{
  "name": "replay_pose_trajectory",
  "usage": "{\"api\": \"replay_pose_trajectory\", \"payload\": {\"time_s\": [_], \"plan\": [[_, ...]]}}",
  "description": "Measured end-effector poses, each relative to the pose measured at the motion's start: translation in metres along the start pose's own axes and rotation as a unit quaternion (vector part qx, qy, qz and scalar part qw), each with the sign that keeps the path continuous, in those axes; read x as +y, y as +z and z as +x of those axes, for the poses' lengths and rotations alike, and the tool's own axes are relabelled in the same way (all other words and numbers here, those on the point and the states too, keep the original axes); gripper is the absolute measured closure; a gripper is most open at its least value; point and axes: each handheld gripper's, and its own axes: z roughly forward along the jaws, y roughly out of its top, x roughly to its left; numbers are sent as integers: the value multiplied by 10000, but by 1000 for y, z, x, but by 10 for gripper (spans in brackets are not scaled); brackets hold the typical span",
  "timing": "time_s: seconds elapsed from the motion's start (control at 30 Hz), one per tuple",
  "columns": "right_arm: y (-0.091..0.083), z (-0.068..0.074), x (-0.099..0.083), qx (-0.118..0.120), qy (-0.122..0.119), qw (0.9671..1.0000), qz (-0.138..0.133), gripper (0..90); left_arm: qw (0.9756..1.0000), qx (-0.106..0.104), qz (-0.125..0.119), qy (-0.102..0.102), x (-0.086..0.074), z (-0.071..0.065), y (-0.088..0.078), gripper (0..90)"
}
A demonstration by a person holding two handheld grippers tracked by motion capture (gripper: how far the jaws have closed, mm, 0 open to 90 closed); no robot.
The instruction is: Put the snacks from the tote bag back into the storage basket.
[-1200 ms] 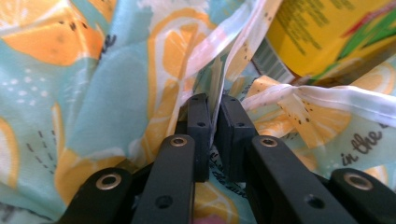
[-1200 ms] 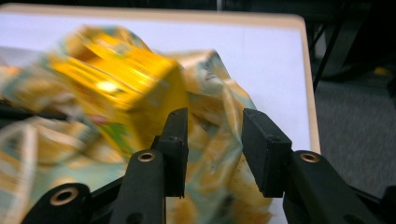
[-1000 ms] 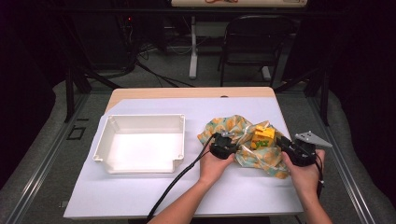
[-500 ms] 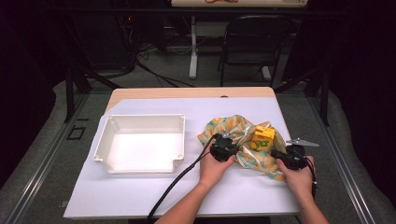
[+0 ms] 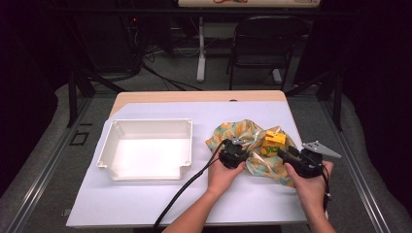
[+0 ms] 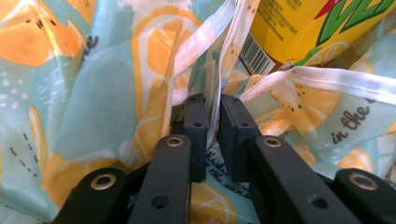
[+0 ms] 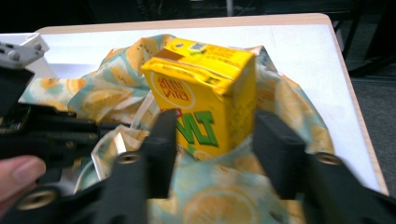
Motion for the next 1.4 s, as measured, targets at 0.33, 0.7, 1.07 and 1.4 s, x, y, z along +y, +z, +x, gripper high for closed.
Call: {"api": "replay_pose_trajectory", "payload": {"time_s": [0.33, 0.7, 1.07, 1.4], "plan": [[31, 26, 4, -635, 171, 9978, 4, 60, 10000, 10, 21, 38, 0, 0, 0, 814], [55, 34, 11, -1022, 550, 9932, -49, 69, 10000, 33, 12, 56, 0, -1, 0, 813], [69, 37, 9, -1414, 611, 9880, -87, 134, 10000, 51, 2, 74, 0, -1, 0, 813], [75, 39, 7, -1595, 483, 9859, -154, 174, 9999, 59, -1, 103, 0, -2, 0, 812]]}}
